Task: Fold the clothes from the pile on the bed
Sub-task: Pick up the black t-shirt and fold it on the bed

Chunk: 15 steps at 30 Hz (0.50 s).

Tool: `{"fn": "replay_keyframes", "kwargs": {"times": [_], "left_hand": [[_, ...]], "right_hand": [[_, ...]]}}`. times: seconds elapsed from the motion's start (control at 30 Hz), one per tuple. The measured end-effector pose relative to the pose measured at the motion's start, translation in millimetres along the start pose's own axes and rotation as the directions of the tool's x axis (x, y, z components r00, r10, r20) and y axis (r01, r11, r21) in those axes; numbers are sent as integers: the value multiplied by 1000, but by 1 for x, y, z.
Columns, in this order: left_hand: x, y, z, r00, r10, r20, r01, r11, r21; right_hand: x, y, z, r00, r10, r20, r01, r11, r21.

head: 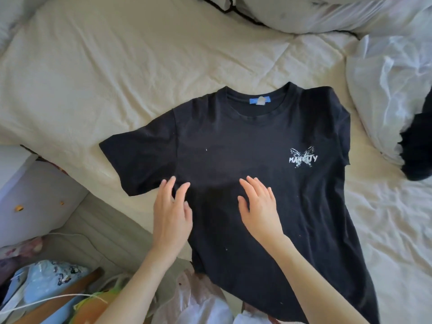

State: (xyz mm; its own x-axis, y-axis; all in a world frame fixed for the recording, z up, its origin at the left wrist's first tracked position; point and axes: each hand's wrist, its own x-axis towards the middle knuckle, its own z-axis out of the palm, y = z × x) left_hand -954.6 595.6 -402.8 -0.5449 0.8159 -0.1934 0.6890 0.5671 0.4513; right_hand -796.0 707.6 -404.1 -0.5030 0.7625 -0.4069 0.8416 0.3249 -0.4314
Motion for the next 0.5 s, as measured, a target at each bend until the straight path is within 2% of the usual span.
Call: {"fn": "replay_keyframes", "kwargs": {"times": [0.1, 0.17, 0.23, 0.3, 0.37, 0.43, 0.5], "left_hand": [[1, 50, 32, 969, 154, 192, -170, 983, 69], [5, 78, 59, 933, 171, 316, -228, 962, 153], [11, 103, 85, 906, 134, 401, -238, 946, 221], [17, 122, 108, 894, 60, 445, -191, 948, 255], [21, 131, 129, 880, -32, 473, -138, 937, 320], [22, 133, 141, 878, -84, 471, -131, 905, 406], [21, 127, 142, 878, -98, 469, -136, 888, 440]], "right_hand": [[-14, 58, -33, 977, 107, -182, -101, 994, 41], [-14, 100, -55, 945, 169, -281, -156, 985, 68], [-7, 141, -75, 915, 285, -284, -237, 952, 192], [10, 178, -93, 849, 499, -173, -395, 817, 420], [36, 206, -107, 753, 649, 109, -557, 541, 630], [62, 223, -116, 678, 634, 371, -646, 275, 712], [81, 227, -122, 670, 590, 451, -668, 214, 713]]}}
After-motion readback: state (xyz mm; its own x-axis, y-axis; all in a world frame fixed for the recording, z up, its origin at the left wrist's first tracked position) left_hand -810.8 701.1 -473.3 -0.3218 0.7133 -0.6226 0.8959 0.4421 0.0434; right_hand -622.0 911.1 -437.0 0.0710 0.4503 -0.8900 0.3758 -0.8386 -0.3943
